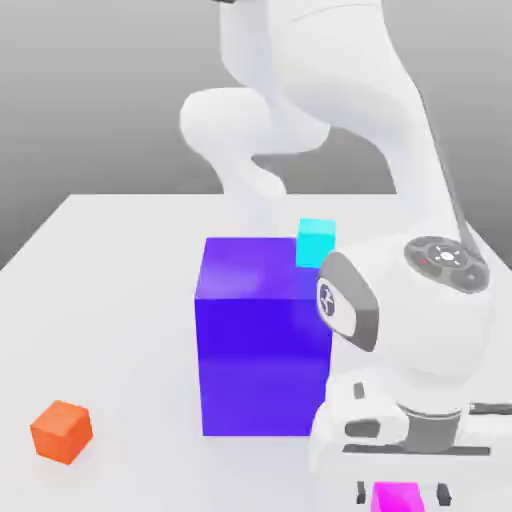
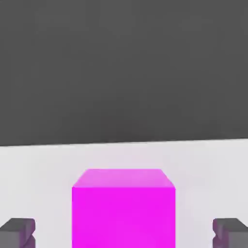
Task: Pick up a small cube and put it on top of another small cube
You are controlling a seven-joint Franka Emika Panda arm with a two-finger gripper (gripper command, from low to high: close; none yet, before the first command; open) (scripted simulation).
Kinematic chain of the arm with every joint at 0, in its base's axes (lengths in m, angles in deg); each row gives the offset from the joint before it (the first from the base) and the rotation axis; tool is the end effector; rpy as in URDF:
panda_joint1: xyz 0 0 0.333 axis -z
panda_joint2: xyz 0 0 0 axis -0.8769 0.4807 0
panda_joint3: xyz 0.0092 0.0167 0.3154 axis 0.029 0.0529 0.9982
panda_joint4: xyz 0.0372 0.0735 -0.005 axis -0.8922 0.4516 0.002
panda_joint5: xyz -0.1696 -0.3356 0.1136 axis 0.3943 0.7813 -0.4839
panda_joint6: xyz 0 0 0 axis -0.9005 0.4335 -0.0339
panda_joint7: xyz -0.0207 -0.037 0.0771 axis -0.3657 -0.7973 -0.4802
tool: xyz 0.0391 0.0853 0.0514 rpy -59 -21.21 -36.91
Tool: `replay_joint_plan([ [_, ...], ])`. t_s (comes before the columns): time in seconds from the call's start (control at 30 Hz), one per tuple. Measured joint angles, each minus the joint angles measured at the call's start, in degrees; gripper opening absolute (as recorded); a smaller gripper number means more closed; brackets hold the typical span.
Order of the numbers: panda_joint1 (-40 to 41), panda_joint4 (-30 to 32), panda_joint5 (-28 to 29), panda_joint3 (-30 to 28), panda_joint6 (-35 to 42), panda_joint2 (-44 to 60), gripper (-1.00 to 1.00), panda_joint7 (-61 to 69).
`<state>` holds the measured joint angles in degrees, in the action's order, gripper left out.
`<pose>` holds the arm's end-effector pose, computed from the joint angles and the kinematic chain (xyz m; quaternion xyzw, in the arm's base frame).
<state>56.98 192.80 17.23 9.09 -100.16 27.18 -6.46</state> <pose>0.5110 0.1563 0.1313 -0.9180 0.3966 -0.0003 0.0003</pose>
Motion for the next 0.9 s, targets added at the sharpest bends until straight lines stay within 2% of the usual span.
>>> replay_joint_plan([
  [0.17,-0.2,-0.1,0.2,-0.2,-0.5,0.6,-1.0,-0.2],
  [0.33,2.1,1.8,-3.3,2.8,5.4,-7.3,-1.0,2.4],
  [0.57,2.5,9.8,-5.1,9.4,7.6,-17.2,-1.0,14.1],
  [0.73,2.3,16.2,-9.7,14.3,7.9,-24.5,-1.0,25.4],
  [0.8,1.8,17.0,-7.9,14.0,5.8,-22.9,-1.0,25.4],
  [0.9,-0.5,16.8,-2.1,10.9,0.8,-17.3,-1.0,21.6],
])
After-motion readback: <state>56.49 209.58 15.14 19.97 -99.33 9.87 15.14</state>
